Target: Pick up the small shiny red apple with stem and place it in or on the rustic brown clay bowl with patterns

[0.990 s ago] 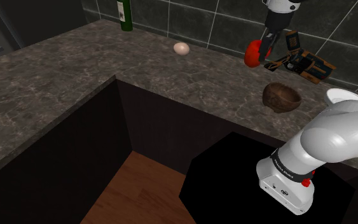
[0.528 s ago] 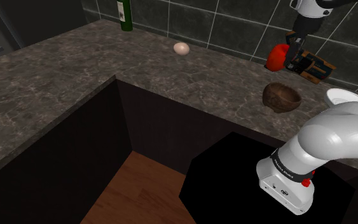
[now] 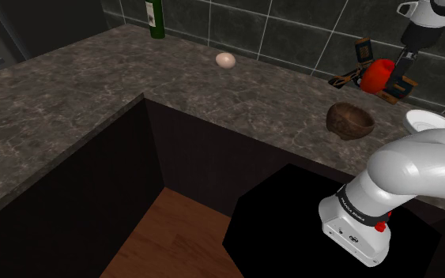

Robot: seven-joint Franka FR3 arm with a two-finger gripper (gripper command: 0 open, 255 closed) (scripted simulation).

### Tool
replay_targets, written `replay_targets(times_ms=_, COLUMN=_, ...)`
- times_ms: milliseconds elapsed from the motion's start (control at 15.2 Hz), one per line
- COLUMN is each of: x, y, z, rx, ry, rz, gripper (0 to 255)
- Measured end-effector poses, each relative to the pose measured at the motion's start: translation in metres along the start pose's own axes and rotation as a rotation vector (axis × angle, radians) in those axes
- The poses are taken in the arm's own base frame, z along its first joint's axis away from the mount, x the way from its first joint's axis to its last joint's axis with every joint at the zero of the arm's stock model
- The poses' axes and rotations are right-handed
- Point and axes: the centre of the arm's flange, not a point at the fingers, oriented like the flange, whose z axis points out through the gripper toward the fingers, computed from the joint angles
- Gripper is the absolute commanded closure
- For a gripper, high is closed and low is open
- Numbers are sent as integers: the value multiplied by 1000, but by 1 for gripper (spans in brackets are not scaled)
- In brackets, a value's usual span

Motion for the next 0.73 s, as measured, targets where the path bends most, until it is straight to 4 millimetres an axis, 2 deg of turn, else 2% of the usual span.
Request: replay_targets(times_ms=726, x=2, y=-5, z=53, rx=0, ry=-1, rz=-1, gripper=255)
